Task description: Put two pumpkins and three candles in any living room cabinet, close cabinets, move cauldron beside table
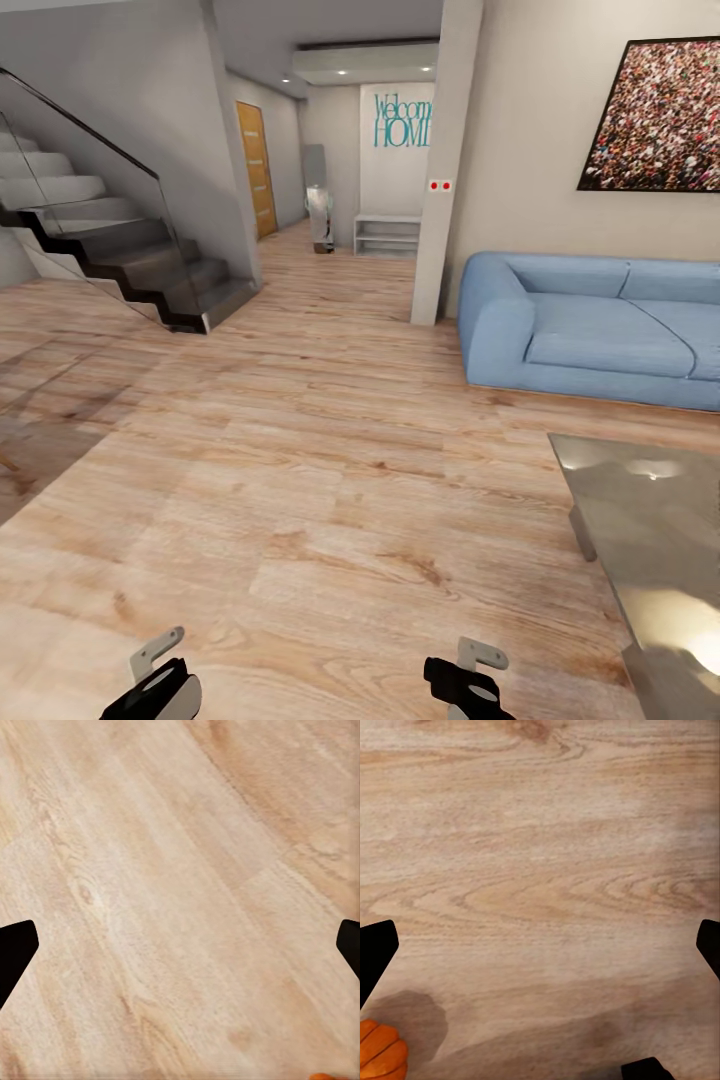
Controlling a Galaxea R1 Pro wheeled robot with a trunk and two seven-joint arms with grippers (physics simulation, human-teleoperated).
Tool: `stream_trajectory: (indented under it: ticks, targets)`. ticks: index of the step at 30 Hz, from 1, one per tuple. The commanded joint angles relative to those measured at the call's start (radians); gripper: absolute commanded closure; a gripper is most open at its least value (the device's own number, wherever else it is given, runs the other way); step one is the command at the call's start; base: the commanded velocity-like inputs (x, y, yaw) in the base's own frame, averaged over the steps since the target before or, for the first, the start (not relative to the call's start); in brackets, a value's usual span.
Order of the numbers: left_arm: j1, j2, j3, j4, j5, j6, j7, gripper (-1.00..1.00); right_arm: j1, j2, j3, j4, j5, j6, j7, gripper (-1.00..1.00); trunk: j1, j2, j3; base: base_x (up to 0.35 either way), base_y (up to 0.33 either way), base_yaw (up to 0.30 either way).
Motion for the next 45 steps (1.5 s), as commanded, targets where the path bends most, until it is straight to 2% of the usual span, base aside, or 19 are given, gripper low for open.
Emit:
stream_trajectory:
  ticks: [1,7,27,45]
  targets:
    - [-0.001,0.001,-0.008,-0.001,0.009,-0.003,0.006,-1.0,-0.001,-0.001,0.008,-0.001,-0.008,-0.002,-0.007,-1.0,0.0,0.0,-0.001,0.0,-0.026,0.0]
    - [-0.001,0.001,-0.008,-0.001,0.01,-0.003,0.006,-1.0,-0.001,-0.001,0.01,-0.001,-0.008,-0.003,-0.009,-1.0,0.0,0.0,-0.001,0.0,-0.024,0.0]
    - [-0.001,0.001,-0.008,-0.002,0.011,-0.003,0.006,-1.0,-0.001,-0.001,0.011,-0.001,-0.008,-0.002,-0.004,-1.0,0.0,0.0,-0.001,0.0,-0.199,0.0]
    - [-0.001,0.001,-0.008,-0.003,0.011,-0.003,0.005,-1.0,-0.001,-0.001,0.012,-0.001,-0.008,0.0,-0.003,-1.0,0.0,0.0,-0.001,0.0,-0.011,0.0]
